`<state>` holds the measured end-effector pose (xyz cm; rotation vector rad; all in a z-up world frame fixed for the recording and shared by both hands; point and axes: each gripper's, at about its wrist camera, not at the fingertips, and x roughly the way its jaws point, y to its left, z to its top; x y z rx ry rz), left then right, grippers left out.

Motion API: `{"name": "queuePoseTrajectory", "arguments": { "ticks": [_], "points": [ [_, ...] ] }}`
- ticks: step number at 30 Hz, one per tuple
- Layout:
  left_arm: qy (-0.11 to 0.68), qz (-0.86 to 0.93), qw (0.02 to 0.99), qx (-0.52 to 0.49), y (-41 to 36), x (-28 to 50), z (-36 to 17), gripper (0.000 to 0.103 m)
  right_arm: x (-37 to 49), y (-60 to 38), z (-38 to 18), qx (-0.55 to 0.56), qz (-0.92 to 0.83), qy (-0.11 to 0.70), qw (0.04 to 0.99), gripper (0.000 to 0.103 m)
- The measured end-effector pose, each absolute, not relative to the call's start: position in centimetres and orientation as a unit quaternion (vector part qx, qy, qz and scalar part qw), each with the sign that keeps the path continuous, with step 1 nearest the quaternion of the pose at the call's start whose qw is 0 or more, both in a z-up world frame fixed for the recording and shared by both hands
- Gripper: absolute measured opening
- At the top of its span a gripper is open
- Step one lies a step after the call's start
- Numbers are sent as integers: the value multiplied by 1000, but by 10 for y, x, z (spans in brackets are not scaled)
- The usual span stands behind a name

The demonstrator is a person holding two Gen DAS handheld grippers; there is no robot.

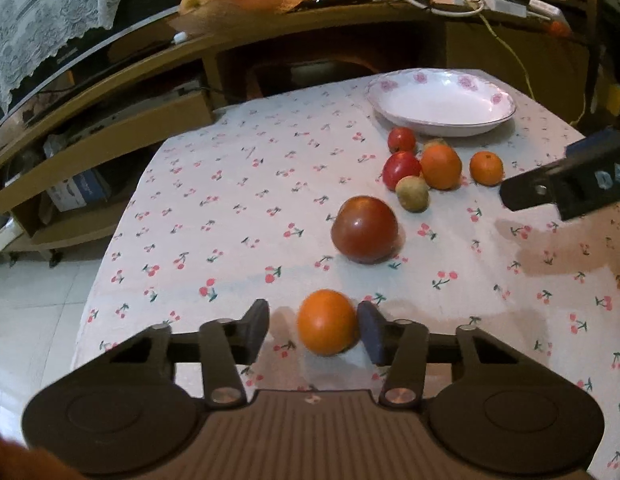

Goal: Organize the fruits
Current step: 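Grasp the tangerine in front of the left gripper, then grasp a second tangerine with the right gripper while the left gripper holds its tangerine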

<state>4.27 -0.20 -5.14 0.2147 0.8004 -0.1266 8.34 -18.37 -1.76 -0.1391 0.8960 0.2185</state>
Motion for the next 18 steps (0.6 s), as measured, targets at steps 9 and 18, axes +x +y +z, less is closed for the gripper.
{"name": "queuePoseTrajectory", "arguments": {
  "ticks": [9, 18],
  "points": [
    [399, -71, 910, 85, -4, 46, -50, 37, 101, -189, -29, -67, 122, 427, 894, 89],
    [405, -85, 906, 91, -12, 45, -47, 36, 117, -191, -26, -68, 116, 409, 903, 80]
  ]
}}
